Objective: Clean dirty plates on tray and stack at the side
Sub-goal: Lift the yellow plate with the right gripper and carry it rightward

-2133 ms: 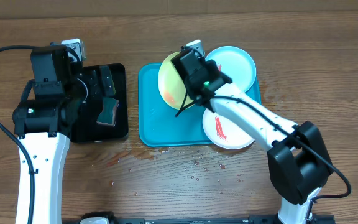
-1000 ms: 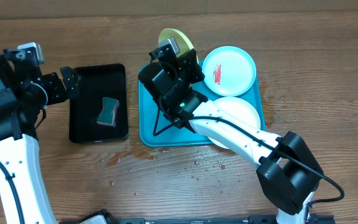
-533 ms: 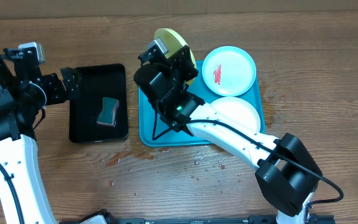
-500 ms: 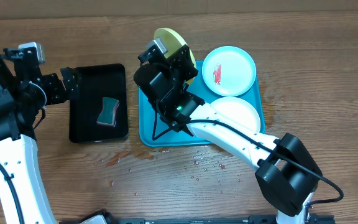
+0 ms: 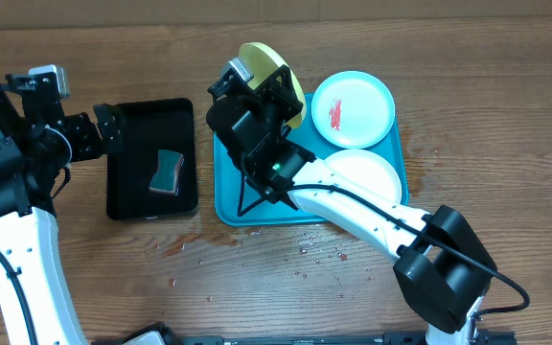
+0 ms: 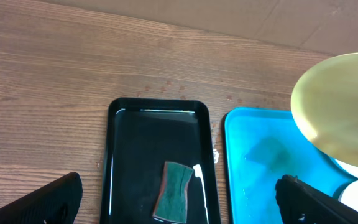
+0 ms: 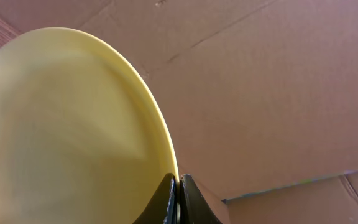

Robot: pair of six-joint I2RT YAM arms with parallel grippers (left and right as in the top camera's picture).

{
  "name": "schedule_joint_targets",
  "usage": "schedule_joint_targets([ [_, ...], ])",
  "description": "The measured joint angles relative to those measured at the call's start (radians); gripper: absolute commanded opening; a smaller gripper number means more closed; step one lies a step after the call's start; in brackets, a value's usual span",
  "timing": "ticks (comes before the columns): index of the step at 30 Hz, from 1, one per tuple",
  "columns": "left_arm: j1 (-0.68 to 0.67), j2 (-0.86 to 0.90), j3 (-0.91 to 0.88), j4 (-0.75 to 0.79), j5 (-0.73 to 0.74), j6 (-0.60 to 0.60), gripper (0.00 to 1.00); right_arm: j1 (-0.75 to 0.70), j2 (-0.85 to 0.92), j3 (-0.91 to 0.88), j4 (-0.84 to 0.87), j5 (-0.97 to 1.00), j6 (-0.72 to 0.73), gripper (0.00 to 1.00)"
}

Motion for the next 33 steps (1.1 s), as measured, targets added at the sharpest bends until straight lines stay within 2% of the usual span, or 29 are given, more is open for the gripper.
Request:
schedule_joint_targets([
  [7,0.000,0.000,0.000,0.000,0.000,0.000,1.00,0.000,0.000,0.000,-0.023,0.000,0.008,0.04],
  [12,0.000,0.000,0.000,-0.010,0.002,0.000,1.00,-0.002,0.000,0.003,-0.189,-0.012,0.166,0.04],
  [14,0.000,0.000,0.000,-0.013,0.003,0.000,1.00,-0.009,0.000,0.008,-0.306,-0.061,0.276,0.04],
  [17,0.000,0.000,0.000,-0.017,0.003,0.001,1.00,-0.034,0.000,0.008,-0.413,-0.178,0.438,0.04],
  [22,-0.001,0.000,0.000,-0.025,0.003,0.005,1.00,-0.106,-0.033,0.008,-0.427,-0.406,0.614,0.04],
  [28,-0.030,0.000,0.000,-0.048,-0.021,0.027,1.00,-0.199,-0.142,0.008,-0.452,-0.655,0.729,0.04],
  [33,-0.124,0.000,0.000,-0.056,-0.060,0.047,1.00,-0.328,-0.201,0.009,-0.493,-0.917,0.798,0.04],
])
